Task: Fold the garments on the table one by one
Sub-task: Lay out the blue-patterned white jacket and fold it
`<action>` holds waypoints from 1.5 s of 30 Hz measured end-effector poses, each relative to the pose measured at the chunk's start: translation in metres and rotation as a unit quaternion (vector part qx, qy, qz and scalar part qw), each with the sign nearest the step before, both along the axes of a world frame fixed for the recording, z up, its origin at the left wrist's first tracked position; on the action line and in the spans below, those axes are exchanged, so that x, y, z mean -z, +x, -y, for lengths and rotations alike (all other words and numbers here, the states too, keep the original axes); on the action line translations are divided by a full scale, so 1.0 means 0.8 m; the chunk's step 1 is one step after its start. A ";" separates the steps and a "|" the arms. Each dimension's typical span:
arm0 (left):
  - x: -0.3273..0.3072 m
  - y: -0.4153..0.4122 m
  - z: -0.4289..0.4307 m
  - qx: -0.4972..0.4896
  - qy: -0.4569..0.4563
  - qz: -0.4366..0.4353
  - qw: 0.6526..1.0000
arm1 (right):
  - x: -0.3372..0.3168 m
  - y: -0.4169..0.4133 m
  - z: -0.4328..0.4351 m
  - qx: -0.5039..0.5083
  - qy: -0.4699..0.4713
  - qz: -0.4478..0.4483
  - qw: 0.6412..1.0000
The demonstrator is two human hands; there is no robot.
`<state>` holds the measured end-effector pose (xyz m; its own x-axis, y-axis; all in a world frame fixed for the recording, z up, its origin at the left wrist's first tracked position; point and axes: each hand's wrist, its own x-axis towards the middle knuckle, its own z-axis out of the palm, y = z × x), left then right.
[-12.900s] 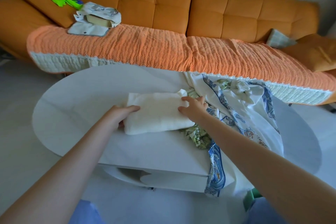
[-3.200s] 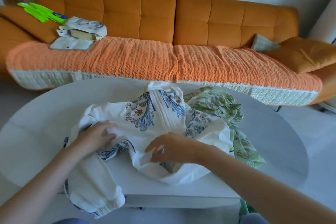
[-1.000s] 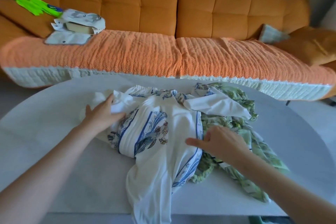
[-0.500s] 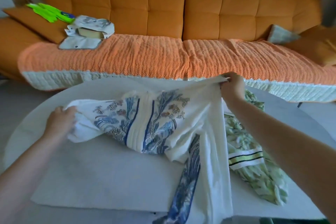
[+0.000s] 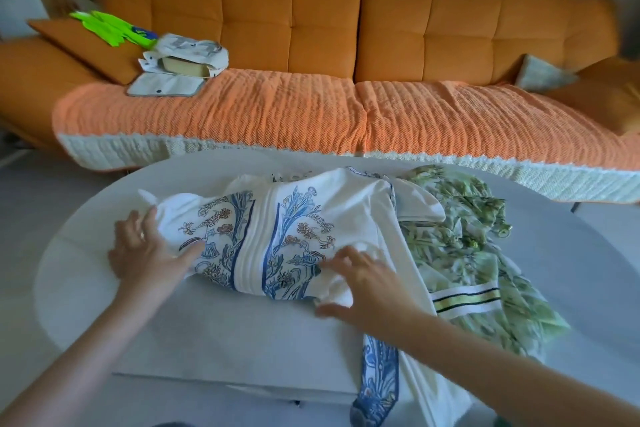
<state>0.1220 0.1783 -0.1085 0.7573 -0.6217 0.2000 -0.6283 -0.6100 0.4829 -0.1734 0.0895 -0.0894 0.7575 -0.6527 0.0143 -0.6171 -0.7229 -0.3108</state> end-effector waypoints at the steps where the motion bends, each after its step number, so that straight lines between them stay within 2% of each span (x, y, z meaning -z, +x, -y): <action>1: 0.001 -0.010 -0.003 0.027 0.000 0.031 0.999 | 0.011 -0.002 -0.004 0.002 0.004 -0.032 0.999; 4: 0.001 -0.036 -0.012 0.162 0.037 0.081 0.983 | 0.012 -0.011 0.008 0.035 -0.009 0.000 0.999; 6: 0.001 -0.052 -0.011 0.240 0.110 0.032 0.964 | -0.003 -0.023 0.019 0.059 -0.044 -0.009 0.997; 9: 0.011 -0.055 0.002 0.242 0.246 -0.004 0.939 | -0.019 -0.053 0.022 0.106 -0.065 -0.051 0.991; 14: 0.005 -0.057 0.032 0.209 0.277 -0.044 0.937 | -0.018 -0.096 0.021 0.179 0.022 -0.086 0.980; 18: -0.008 -0.103 0.039 0.213 0.219 0.011 0.952 | -0.010 -0.105 0.023 0.205 0.050 -0.062 0.975; 21: -0.015 -0.156 0.035 0.334 0.133 0.086 0.929 | -0.008 -0.104 0.023 0.223 0.036 -0.032 0.974; 23: -0.009 -0.181 0.034 0.399 0.143 0.062 0.904 | -0.019 -0.103 0.021 0.240 0.029 0.012 0.970; 25: 0.010 -0.183 0.039 0.402 0.187 0.039 0.895 | -0.040 -0.101 0.034 0.247 0.007 0.047 0.968; 27: 0.031 -0.174 0.043 0.397 0.181 0.066 0.898 | -0.073 -0.093 0.067 0.255 -0.062 0.078 0.962; 29: 0.040 -0.169 0.045 0.400 0.113 0.056 0.908 | -0.104 -0.079 0.112 0.272 -0.136 0.121 0.945; 31: 0.046 -0.167 0.048 0.376 -0.035 -0.016 0.926 | -0.118 -0.066 0.153 0.292 -0.146 0.129 0.936; 33: 0.050 -0.163 0.050 0.323 -0.152 -0.061 0.932 | -0.107 -0.059 0.175 0.292 -0.065 0.108 0.948; 34: 0.051 -0.162 0.052 0.307 -0.169 -0.062 0.934 | -0.096 -0.058 0.176 0.282 -0.020 0.087 0.955; 37: 0.058 -0.162 0.055 0.321 -0.104 0.010 0.941 | -0.066 -0.073 0.138 0.229 0.016 0.036 0.973; 40: 0.060 -0.168 0.057 0.320 -0.060 0.057 0.944 | -0.048 -0.117 0.084 0.243 0.014 0.008 0.970; 43: 0.063 -0.169 0.057 0.315 -0.047 0.079 0.945 | -0.029 -0.159 0.041 0.246 -0.002 -0.128 0.961; 45: 0.065 -0.170 0.057 0.308 -0.031 0.100 0.946 | -0.018 -0.171 0.026 0.250 0.064 -0.150 0.955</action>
<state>-0.0136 0.1327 -0.1609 0.1994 -0.9147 0.3515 -0.9373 -0.0735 0.3406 -0.3100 0.0688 -0.0746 0.3090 -0.9155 -0.2576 -0.9499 -0.2835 -0.1319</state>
